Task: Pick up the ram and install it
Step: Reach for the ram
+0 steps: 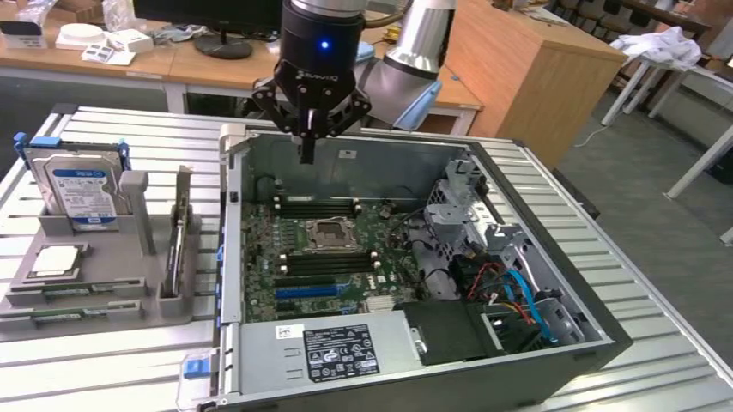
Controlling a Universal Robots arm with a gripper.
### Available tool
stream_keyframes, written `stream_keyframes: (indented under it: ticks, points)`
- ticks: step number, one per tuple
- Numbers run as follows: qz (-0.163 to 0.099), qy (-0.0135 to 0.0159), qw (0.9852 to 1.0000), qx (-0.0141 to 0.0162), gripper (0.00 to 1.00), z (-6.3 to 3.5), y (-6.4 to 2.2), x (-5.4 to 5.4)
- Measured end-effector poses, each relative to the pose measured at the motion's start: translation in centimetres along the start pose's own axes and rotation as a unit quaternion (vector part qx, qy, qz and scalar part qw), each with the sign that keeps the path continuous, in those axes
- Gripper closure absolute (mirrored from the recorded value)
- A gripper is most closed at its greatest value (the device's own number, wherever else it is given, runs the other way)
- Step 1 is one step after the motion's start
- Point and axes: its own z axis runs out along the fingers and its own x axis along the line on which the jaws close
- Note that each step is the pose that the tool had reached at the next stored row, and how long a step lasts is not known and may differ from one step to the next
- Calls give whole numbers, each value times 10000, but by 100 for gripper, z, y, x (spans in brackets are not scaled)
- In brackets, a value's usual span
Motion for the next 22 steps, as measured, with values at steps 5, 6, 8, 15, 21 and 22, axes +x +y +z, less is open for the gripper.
stream_keyframes:
  ticks: [5,6,8,15,21,22]
  points:
    - [1,0,10000,0,89,-2,-6,102]
    - [0,0,10000,0,89,-3,-7,121]
    - [0,0,10000,0,89,-4,-9,162]
    - [1,0,10000,0,89,-7,-18,297]
    - [0,0,10000,-1,89,-9,-25,405]
    - [1,0,10000,0,89,-10,-26,423]
